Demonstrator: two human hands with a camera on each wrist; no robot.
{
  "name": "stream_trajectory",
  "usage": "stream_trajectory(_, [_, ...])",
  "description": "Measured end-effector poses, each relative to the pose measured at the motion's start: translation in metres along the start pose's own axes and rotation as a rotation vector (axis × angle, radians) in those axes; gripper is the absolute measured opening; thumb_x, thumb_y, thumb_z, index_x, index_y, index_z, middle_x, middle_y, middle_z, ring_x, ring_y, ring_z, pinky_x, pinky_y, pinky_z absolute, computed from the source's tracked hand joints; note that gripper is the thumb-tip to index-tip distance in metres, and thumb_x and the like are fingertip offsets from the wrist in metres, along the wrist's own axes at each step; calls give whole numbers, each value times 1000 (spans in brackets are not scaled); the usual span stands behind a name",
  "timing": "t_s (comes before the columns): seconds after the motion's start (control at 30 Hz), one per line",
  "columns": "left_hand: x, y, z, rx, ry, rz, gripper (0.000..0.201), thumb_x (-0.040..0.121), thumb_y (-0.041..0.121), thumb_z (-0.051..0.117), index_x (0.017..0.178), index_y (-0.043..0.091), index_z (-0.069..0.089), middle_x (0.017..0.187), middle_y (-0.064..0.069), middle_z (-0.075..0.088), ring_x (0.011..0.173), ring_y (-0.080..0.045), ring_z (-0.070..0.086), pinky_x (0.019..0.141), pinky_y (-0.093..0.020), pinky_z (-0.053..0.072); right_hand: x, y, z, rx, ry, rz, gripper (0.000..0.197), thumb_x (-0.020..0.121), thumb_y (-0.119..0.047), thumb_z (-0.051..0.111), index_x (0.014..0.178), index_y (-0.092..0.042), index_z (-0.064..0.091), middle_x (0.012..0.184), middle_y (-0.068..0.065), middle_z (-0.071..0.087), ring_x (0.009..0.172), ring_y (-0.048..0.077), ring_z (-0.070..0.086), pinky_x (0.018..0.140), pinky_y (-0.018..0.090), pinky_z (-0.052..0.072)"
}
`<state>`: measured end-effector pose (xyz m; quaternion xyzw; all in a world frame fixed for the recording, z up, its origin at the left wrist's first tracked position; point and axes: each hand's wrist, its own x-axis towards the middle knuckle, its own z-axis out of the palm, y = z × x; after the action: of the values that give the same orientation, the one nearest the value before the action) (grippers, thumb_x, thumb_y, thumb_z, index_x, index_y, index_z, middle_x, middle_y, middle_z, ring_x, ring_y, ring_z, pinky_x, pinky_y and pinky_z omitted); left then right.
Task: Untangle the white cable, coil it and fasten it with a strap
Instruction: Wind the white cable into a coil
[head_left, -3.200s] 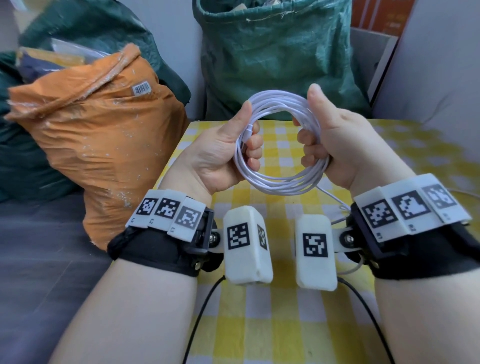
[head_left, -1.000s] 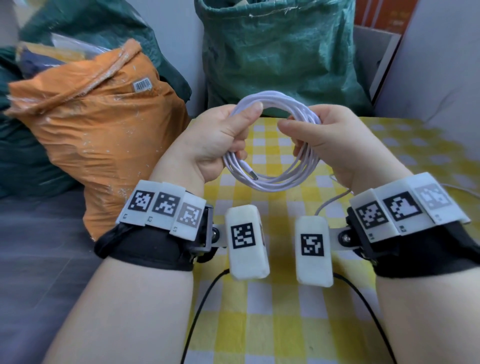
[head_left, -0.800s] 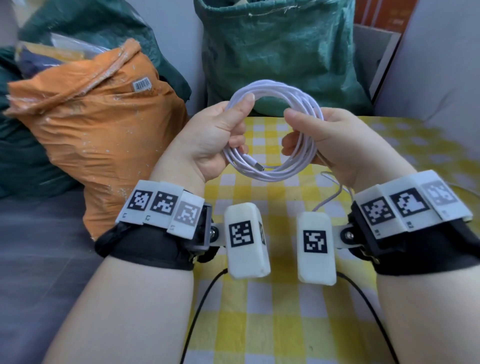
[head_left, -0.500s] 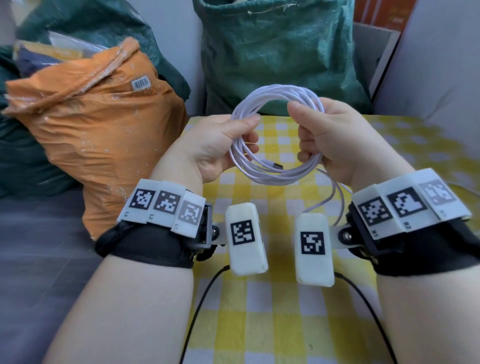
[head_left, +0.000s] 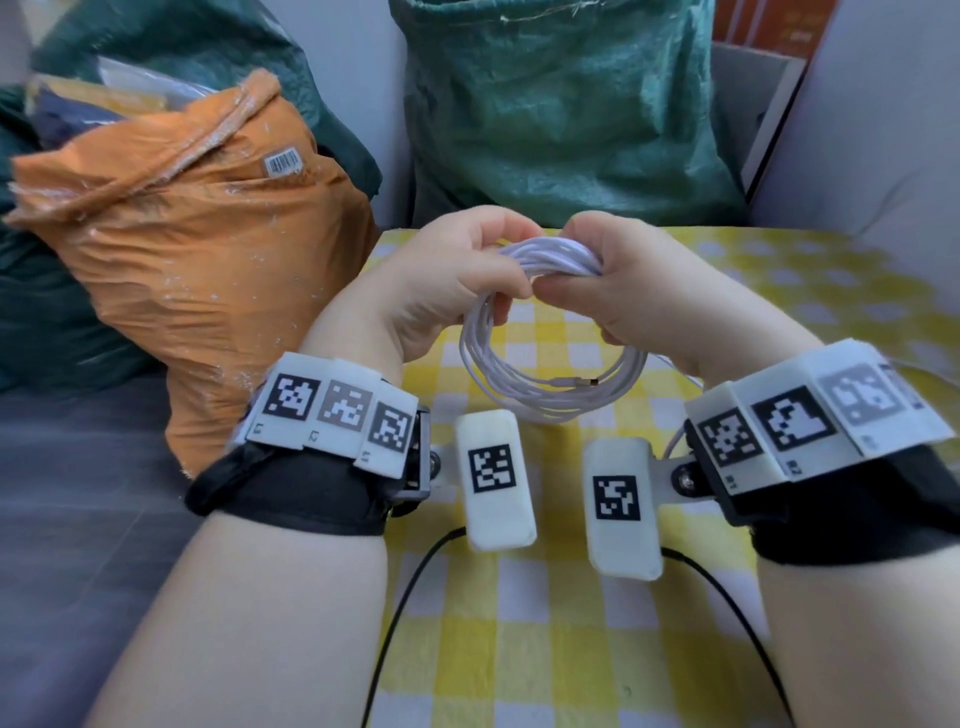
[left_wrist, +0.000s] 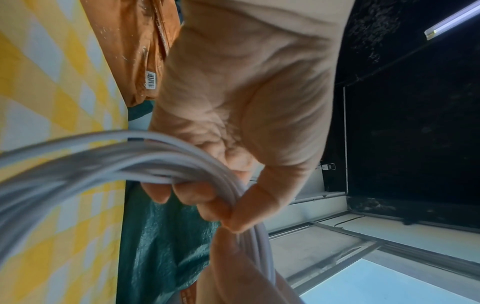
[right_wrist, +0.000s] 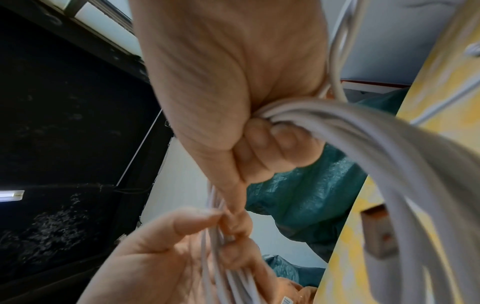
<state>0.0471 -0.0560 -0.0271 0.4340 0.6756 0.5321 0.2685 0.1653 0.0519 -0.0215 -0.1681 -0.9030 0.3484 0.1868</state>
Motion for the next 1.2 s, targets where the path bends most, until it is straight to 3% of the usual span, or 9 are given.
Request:
stream_trajectory(0.1, [0, 0, -1, 9, -29, -16, 40, 68, 19, 67, 107, 14, 59, 78, -10, 51, 54, -11, 44, 54, -26, 42, 0, 0, 0, -43, 11, 2, 22, 88, -29, 61, 99, -15, 49, 75, -6, 49, 58, 8, 42, 51, 22, 36])
stream_trajectory(0.23, [1, -2, 2, 67, -13, 35, 45, 68, 30, 71, 105, 5, 62, 66, 2, 51, 47, -5, 42, 48, -22, 38, 1, 1, 1, -32, 59, -21, 25, 84, -25, 66, 96, -17, 45, 66, -9, 46, 49, 1, 43, 39, 10, 31])
stream_trajectory(0.37, [2, -2, 2, 32, -16, 80, 37, 68, 29, 72, 93, 3, 66, 64, -2, 45, 45, -7, 38, 46, -22, 34, 2, 2, 2, -8, 91, -37, 29, 78, -19, 70, 91, -19, 45, 63, -7, 52, 44, -2, 42, 42, 12, 32])
stream_trajectory(0.53, [2, -3, 1, -21, -24, 68, 41, 62, 43, 73, 77, 9, 55, 45, 13, 37, 39, -4, 33, 46, -19, 32, 4, 2, 3, -24, 111, -25, 32, 74, -17, 73, 89, -20, 45, 64, -7, 53, 47, 1, 43, 42, 12, 32])
stream_trajectory(0.63, [3, -1, 3, -64, 30, 52, 34, 77, 39, 66, 72, 10, 50, 41, 13, 31, 36, -4, 28, 44, -18, 32, 5, 2, 3, -40, 161, -2, 30, 75, -21, 74, 89, -20, 47, 69, -7, 51, 54, 6, 45, 43, 13, 32])
stream_trajectory(0.73, [3, 2, 5, -183, 72, 48, 35, 92, 31, 56, 64, 15, 43, 43, 12, 26, 36, -4, 22, 44, -19, 28, 7, 4, 0, 9, 219, 26, 23, 78, -23, 73, 81, -19, 50, 64, -6, 49, 52, 9, 46, 50, 24, 39])
stream_trajectory(1.03, [5, 3, 2, -496, 254, 65, 33, 96, 34, 50, 68, 20, 42, 44, 11, 23, 40, -7, 17, 47, -23, 27, 8, 13, -5, 185, 315, 104, 24, 79, -25, 70, 62, -12, 58, 53, -3, 53, 42, 4, 48, 49, 20, 41])
stream_trajectory(1.13, [6, 3, 0, -552, 278, 73, 30, 96, 34, 51, 70, 20, 44, 44, 12, 26, 38, -5, 20, 46, -22, 28, 6, 12, -6, 264, 250, 107, 23, 82, -26, 68, 71, -7, 63, 58, -1, 55, 44, 3, 47, 46, 14, 39])
stream_trajectory(1.2, [6, 3, 0, -550, 285, 68, 31, 95, 35, 51, 70, 20, 45, 44, 12, 27, 38, -4, 21, 46, -22, 28, 4, 11, -7, 336, 203, 122, 20, 85, -26, 67, 77, -7, 66, 62, -1, 61, 53, 8, 53, 55, 19, 45])
